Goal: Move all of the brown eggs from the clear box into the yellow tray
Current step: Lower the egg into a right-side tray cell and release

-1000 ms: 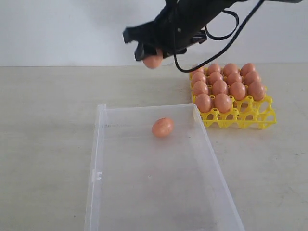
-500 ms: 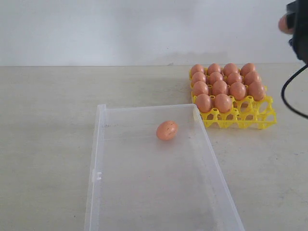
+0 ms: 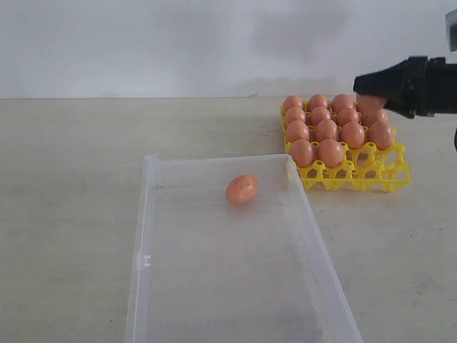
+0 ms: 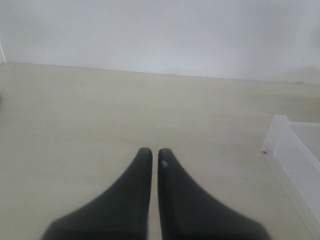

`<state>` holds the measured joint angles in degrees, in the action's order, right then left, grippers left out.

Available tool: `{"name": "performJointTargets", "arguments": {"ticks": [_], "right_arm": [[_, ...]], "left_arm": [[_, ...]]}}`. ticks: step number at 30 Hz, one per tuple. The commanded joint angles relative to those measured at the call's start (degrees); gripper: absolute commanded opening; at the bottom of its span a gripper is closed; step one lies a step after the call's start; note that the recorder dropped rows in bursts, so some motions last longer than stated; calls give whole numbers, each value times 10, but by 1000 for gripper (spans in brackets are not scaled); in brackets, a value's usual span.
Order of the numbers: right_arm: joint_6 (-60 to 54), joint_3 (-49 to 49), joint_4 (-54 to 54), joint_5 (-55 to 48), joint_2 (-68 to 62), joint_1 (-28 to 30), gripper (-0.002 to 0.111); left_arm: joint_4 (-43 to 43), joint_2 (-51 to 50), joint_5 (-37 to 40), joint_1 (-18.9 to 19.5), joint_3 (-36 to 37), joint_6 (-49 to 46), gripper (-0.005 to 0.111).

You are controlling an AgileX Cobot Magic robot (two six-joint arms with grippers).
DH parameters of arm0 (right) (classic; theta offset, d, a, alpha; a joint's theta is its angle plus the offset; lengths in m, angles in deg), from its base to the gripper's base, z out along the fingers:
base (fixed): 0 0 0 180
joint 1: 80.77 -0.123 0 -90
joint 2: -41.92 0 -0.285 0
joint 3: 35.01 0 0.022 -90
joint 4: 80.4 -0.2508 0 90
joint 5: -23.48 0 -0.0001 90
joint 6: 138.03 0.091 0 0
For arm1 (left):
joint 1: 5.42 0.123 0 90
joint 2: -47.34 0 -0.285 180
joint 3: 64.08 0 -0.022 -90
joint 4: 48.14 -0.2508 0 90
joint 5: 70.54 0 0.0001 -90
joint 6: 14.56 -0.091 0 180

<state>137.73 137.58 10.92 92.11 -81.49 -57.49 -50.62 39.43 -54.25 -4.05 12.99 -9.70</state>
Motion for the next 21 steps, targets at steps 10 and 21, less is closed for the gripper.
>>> {"name": "performJointTargets", "arguments": {"ticks": [10, 21], "right_arm": [[-194, 9, 35, -52, -47, 1, 0], [-264, 9, -14, -42, -104, 1, 0]], "left_arm": [[1, 1, -4, 1, 1, -1, 4], [1, 1, -4, 1, 1, -1, 4]]}}
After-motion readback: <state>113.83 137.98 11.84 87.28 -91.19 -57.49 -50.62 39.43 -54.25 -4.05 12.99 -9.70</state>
